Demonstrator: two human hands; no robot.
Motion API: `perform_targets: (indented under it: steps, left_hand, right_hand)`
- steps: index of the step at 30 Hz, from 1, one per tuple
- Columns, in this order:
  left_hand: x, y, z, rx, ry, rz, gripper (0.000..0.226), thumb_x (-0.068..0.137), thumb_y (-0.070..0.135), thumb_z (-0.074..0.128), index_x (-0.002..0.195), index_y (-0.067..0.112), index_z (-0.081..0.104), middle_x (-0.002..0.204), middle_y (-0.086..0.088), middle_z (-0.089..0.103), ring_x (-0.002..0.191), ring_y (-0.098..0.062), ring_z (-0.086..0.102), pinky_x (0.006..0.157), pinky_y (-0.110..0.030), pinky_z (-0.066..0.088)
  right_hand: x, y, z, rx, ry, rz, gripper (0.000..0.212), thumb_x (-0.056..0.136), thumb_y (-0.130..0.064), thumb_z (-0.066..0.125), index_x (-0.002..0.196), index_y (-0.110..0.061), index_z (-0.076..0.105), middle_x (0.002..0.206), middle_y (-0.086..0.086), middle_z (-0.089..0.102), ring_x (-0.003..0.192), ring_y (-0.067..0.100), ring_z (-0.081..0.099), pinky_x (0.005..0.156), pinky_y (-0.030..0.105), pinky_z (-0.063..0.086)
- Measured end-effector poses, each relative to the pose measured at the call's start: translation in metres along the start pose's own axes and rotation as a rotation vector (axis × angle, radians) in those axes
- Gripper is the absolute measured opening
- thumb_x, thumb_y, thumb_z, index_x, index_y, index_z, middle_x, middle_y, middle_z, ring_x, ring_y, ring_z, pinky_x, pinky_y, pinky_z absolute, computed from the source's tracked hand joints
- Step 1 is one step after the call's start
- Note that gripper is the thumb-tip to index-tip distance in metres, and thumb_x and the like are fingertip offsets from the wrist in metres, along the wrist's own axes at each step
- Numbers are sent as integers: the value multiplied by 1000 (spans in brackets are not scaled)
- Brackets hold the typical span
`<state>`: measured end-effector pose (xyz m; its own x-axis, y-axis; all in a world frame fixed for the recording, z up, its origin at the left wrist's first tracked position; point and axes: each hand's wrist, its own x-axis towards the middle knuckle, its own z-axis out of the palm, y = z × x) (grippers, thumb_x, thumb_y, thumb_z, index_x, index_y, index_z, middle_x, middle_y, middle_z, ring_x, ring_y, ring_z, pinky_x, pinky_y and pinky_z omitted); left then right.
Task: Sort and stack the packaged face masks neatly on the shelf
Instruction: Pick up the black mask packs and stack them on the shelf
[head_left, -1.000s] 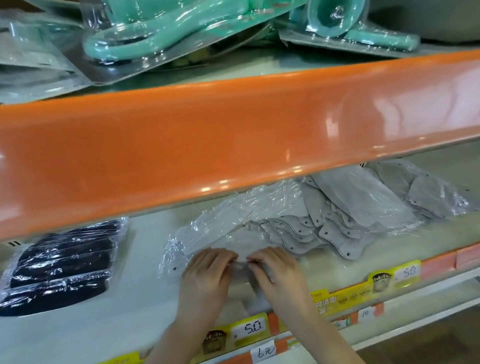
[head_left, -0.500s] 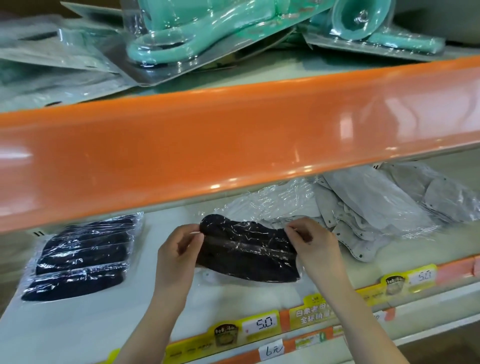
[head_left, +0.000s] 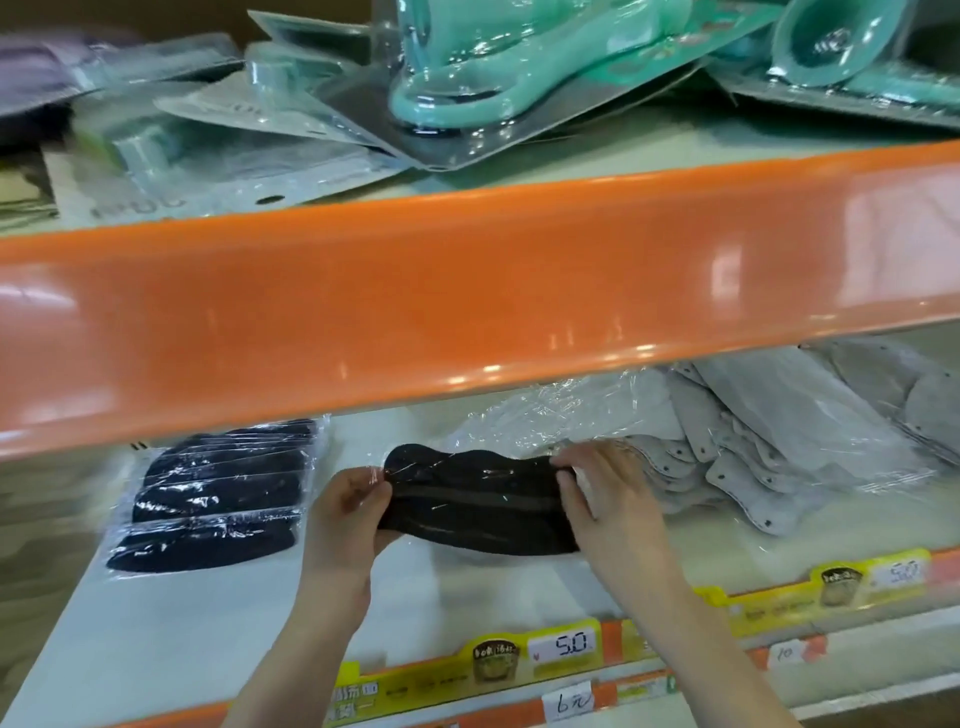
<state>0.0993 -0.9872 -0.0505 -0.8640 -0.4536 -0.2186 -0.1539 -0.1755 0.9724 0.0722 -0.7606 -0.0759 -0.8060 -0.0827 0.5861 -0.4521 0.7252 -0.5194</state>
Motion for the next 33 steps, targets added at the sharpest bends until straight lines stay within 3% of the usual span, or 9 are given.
perform_targets:
  steps: [6, 10, 12, 14, 17, 19, 23, 26, 33]
  left_hand:
    - [4, 9, -28, -147, 8, -77, 22, 95, -8, 44, 79, 4, 53, 76, -13, 58, 61, -17, 58, 51, -21, 54]
    - [6, 14, -48, -112, -29, -76, 19, 95, -8, 44, 86, 2, 56, 80, -13, 60, 68, -22, 58, 51, -20, 53]
    - [11, 9, -60, 200, 8, 49, 14, 95, -4, 48, 102, 4, 58, 92, -12, 61, 82, -26, 61, 62, -26, 52]
    - [16, 1, -72, 730, 73, 305, 24, 92, 4, 55, 115, 5, 57, 105, -9, 61, 98, -27, 58, 76, -31, 44]
    - [16, -8, -86, 1175, 55, 814, 21, 88, 21, 64, 105, 9, 65, 104, -6, 64, 104, -30, 58, 83, -41, 46]
    - [13, -9, -93, 1227, -49, 1003, 29, 89, 38, 52, 90, 14, 68, 92, 1, 67, 95, -24, 63, 80, -37, 47]
    - [15, -5, -111, 1253, -164, 1056, 29, 84, 43, 51, 81, 20, 69, 81, 8, 66, 75, -17, 65, 66, -30, 50]
    - [24, -3, -129, 1235, -8, 1081, 9, 78, 19, 59, 79, 16, 68, 78, 5, 64, 70, -22, 63, 58, -31, 47]
    - [59, 7, -181, 1198, 248, 1063, 12, 70, 2, 63, 79, 9, 62, 77, -2, 61, 76, -30, 57, 61, -35, 40]
  right_hand:
    - [-22, -23, 30, -43, -238, -221, 37, 84, -48, 54, 104, -19, 66, 109, -4, 60, 104, 12, 54, 84, 24, 46]
    - [-27, -40, 43, -136, -232, -272, 28, 76, -24, 52, 103, -25, 59, 101, -7, 60, 87, 11, 56, 68, 25, 52]
    - [-26, -47, 48, -149, -170, -268, 26, 73, -14, 55, 96, -23, 61, 92, -7, 61, 79, 13, 58, 63, 26, 51]
    - [-25, -53, 55, -163, -148, -264, 26, 69, -7, 65, 91, -21, 65, 88, -7, 60, 76, 16, 60, 64, 26, 47]
    - [-25, -64, 64, -187, -169, -262, 40, 59, 2, 77, 91, -20, 65, 88, -6, 60, 78, 19, 59, 65, 29, 45]
    - [-24, -74, 69, -184, -153, -266, 45, 56, 6, 77, 91, -20, 65, 87, -5, 60, 79, 19, 57, 64, 30, 46]
    - [-16, -99, 84, -143, -48, -303, 29, 68, 3, 62, 89, -17, 65, 87, -3, 60, 79, 20, 55, 63, 33, 47]
    - [-10, -121, 96, -115, -14, -333, 25, 78, -6, 48, 90, -16, 67, 88, -2, 60, 81, 19, 55, 67, 33, 44]
    - [4, -173, 146, 34, -131, -254, 33, 82, -14, 41, 96, -20, 70, 92, -5, 62, 83, 16, 55, 72, 27, 38]
